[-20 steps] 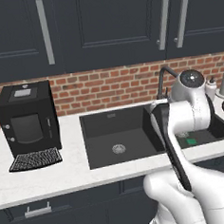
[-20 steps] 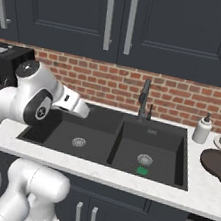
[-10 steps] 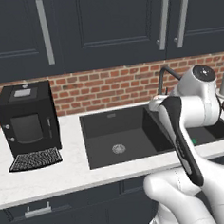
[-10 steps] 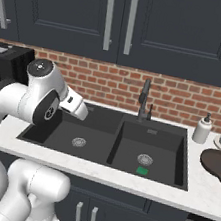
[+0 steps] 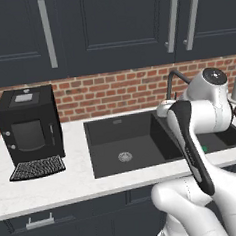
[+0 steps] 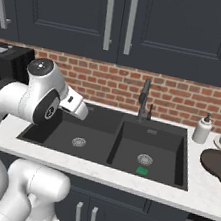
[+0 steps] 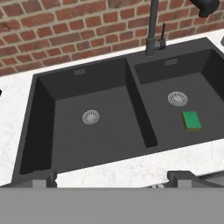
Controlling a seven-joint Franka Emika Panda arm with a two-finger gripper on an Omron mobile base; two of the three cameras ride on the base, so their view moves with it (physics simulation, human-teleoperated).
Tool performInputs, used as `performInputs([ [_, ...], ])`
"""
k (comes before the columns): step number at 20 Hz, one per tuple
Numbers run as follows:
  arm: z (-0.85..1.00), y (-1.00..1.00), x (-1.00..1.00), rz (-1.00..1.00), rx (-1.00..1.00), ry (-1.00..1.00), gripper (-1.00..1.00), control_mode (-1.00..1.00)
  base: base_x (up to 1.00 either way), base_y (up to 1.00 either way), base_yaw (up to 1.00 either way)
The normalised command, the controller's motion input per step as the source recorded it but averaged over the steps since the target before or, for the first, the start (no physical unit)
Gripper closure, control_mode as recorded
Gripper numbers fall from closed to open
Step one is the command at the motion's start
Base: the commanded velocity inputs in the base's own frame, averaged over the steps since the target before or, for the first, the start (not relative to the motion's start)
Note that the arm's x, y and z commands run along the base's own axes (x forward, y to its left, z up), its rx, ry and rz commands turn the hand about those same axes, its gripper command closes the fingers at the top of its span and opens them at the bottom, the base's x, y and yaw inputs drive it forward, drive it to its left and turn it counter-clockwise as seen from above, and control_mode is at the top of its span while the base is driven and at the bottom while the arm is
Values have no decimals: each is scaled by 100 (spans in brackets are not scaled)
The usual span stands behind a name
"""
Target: Pick the pan and sponge and place them into the sink. Then turn on the water.
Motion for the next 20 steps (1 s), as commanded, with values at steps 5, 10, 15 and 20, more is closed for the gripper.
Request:
performInputs([
  [5, 0, 0, -2, 0, -2, 2, -100, -100, 0, 0, 0],
  [10, 0, 0, -12, 0, -10, 7, -100, -100, 0, 0, 0],
  [15, 0, 0, -6, 0, -3, 2, -100, 100, -34, -5, 0],
  [20, 0, 0, 0, 0, 0, 0, -100, 100, -42, -5, 0],
])
